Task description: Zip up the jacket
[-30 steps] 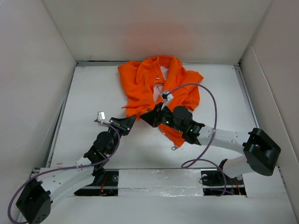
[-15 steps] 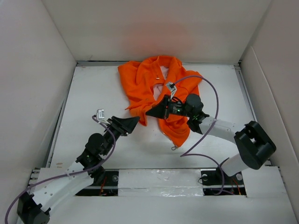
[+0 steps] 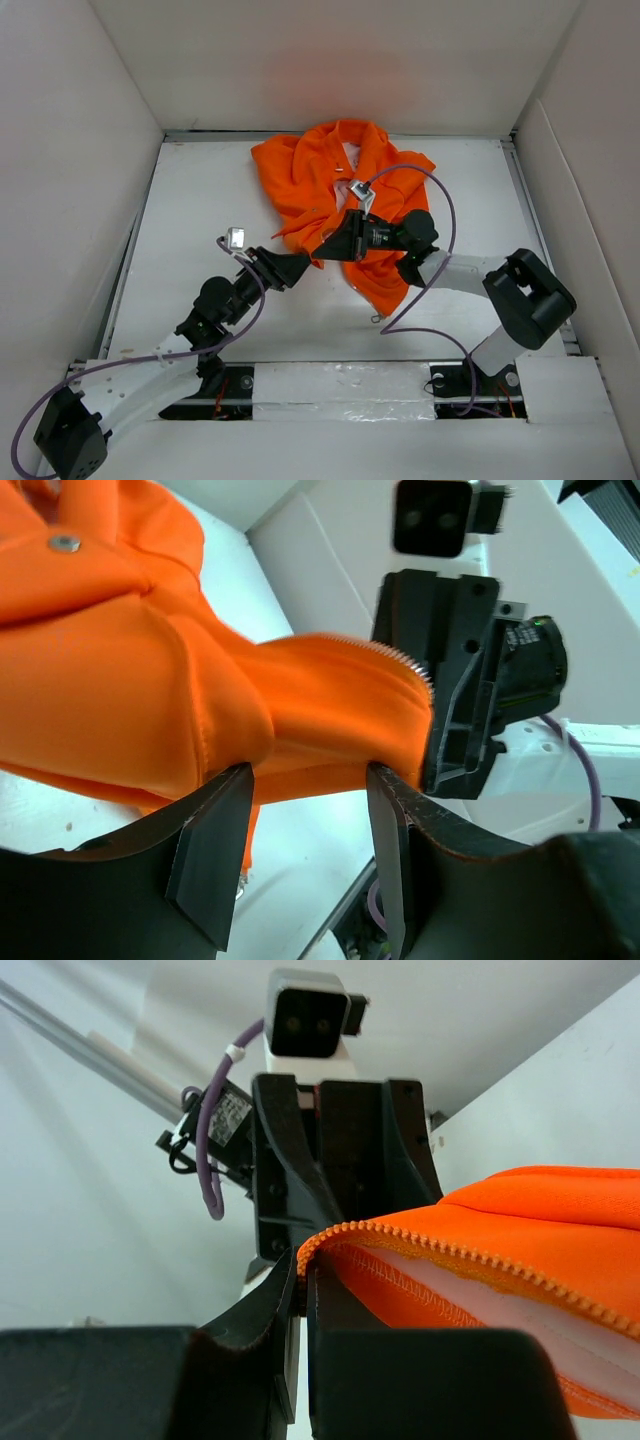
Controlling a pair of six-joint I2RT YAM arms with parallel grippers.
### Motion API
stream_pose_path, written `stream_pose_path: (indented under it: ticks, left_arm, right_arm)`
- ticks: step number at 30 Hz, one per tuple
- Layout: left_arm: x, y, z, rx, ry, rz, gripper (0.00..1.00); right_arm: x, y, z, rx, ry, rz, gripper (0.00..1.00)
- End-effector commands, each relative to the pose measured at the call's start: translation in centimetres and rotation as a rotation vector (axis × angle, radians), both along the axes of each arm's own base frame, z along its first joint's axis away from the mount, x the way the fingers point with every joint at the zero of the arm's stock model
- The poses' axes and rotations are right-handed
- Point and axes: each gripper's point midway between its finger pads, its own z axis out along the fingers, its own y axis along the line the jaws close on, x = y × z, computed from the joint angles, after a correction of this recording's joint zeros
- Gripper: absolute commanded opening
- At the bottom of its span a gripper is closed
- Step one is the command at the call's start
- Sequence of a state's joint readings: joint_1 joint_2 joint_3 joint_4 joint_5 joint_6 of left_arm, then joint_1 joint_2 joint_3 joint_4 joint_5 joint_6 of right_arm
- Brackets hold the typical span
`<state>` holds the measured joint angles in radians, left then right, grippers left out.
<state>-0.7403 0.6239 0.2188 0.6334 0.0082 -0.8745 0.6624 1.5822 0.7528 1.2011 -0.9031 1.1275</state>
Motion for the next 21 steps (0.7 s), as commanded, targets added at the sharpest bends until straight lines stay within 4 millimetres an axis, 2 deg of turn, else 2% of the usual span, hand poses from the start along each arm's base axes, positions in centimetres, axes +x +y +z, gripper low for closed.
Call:
stream_pose_path:
  ticks: [1,10,15,18,20,21]
  left_arm:
    - [-1.1,-0.1,5.4,-0.127,-0.16,-0.041,0.46]
    - [-1.7,0.4,5.5,-0.139,-0.197,-0.044,0.48]
    - [-1.9,0.4,5.2,-0.141,-0.195,-0.054,0.45]
    - [-2.1,0.5,5.4,-0.153,-0.207,-0.056,0.35]
    - [-2.4,0.4,5.9,-0.157,-0.225,-0.072,0.21]
    - [-2.5,0.4,5.9,-0.159,-0.227,-0.075,0.2]
  right_arm:
    - [-1.7,-0.5,2.2,0.093,-0.063,0.063,0.0]
    - [-0.7,0.0,1.3,0.072,-0.023,0.031,0.0]
    - [0.0,-0.2,0.5,0.065,0.004,0.007,0.0]
    - [0.3,0.0,0.0,0.063,0.019,0.003,0.0]
    - [0.4,0.0,-0.4,0.061,0.027,0.001,0.0]
    - [0.8,-0.2,-0.5,0.061,0.033,-0.011,0.0]
